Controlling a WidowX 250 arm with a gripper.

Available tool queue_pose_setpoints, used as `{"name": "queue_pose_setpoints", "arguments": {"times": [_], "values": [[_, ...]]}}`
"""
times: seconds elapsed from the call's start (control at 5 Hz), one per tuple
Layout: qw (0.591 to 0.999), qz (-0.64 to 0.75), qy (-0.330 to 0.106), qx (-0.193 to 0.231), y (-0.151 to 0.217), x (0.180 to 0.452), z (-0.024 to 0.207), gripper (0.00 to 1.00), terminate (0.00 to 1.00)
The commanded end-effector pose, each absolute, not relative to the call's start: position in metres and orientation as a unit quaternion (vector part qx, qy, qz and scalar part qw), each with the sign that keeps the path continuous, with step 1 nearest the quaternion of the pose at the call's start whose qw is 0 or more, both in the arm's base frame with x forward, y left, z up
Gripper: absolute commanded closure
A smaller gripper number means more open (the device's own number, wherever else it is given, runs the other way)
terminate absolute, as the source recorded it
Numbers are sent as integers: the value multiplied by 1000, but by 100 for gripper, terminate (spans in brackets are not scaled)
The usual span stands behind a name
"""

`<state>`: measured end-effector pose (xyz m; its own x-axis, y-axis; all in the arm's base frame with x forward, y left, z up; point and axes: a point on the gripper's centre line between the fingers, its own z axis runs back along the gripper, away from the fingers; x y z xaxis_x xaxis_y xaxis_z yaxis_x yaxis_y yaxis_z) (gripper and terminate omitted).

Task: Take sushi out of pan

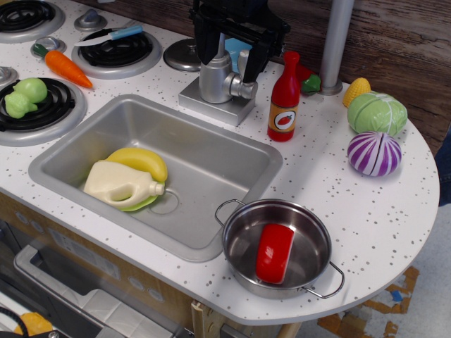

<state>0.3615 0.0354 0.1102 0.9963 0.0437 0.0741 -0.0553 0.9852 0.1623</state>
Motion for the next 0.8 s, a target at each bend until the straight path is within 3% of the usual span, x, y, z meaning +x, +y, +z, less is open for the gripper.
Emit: {"name": "queue_pose_setpoints", "arguments": {"times": [0.0, 0.6], "values": [[996, 25, -35, 82, 35, 362, 110, 0, 0], [983, 170, -58, 38, -61, 285, 77, 0, 0]]}}
